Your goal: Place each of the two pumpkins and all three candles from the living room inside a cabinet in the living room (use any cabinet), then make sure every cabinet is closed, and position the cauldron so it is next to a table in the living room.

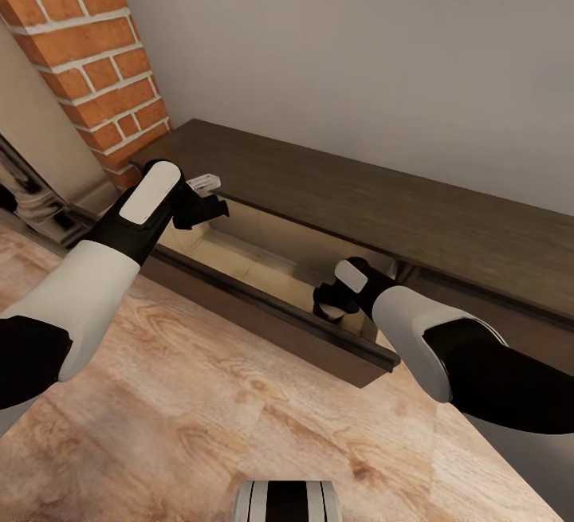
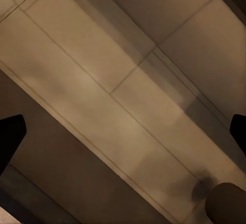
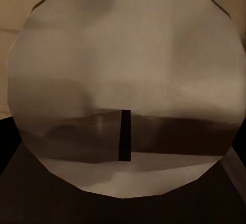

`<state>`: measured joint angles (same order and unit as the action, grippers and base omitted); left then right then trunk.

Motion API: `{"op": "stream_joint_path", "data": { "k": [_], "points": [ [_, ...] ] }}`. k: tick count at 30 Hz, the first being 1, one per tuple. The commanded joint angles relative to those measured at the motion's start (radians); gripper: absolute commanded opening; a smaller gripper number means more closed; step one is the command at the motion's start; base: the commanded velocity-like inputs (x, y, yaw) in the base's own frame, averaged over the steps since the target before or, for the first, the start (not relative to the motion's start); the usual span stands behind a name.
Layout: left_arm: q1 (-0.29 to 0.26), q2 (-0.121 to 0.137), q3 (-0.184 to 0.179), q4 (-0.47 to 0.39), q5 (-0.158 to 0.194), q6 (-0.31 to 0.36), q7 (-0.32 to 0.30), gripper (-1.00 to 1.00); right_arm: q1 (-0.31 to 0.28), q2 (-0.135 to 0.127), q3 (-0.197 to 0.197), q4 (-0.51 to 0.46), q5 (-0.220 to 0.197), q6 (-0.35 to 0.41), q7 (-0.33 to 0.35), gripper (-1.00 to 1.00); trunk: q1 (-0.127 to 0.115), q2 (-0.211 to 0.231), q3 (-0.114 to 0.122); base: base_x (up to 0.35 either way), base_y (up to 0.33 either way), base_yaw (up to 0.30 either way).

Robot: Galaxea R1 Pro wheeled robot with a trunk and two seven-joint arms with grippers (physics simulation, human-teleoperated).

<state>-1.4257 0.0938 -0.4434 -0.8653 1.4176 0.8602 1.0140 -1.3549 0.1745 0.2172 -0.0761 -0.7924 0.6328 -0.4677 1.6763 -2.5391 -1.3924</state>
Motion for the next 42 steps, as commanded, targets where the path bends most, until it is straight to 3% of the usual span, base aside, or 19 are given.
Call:
{"op": "stream_joint_path", "data": {
  "k": [1, 8, 9, 29, 42],
  "points": [
    [-0.001, 0.001, -0.004, -0.001, 0.009, 0.0, 0.009, 1.0, 0.0, 0.0, 0.008, -0.002, -0.011, 0.004, -0.006, -1.0, 0.0, 0.0, -0.001, 0.0, 0.0, 0.0],
    [-0.001, 0.001, -0.004, -0.002, 0.009, 0.0, 0.01, 1.0, 0.0, 0.0, 0.008, -0.002, -0.01, 0.004, -0.006, -1.0, 0.0, 0.0, -0.001, 0.0, 0.0, 0.0],
    [-0.001, 0.001, -0.004, -0.003, 0.009, 0.0, 0.01, 1.0, 0.0, 0.0, 0.008, -0.002, -0.01, 0.004, -0.006, 1.0, 0.0, 0.0, -0.001, 0.0, 0.0, 0.0],
    [-0.001, 0.001, -0.002, -0.008, 0.009, 0.0, 0.01, 1.0, 0.0, 0.0, 0.01, -0.001, -0.01, 0.004, -0.006, 1.0, 0.0, 0.0, -0.001, 0.0, 0.0, 0.0],
    [-0.001, 0.003, -0.001, -0.008, 0.011, 0.0, 0.009, 1.0, 0.0, 0.0, 0.006, -0.001, -0.018, 0.018, -0.01, 1.0, -0.006, 0.003, 0.049, 0.0, 0.0, 0.0]
  ]
}}
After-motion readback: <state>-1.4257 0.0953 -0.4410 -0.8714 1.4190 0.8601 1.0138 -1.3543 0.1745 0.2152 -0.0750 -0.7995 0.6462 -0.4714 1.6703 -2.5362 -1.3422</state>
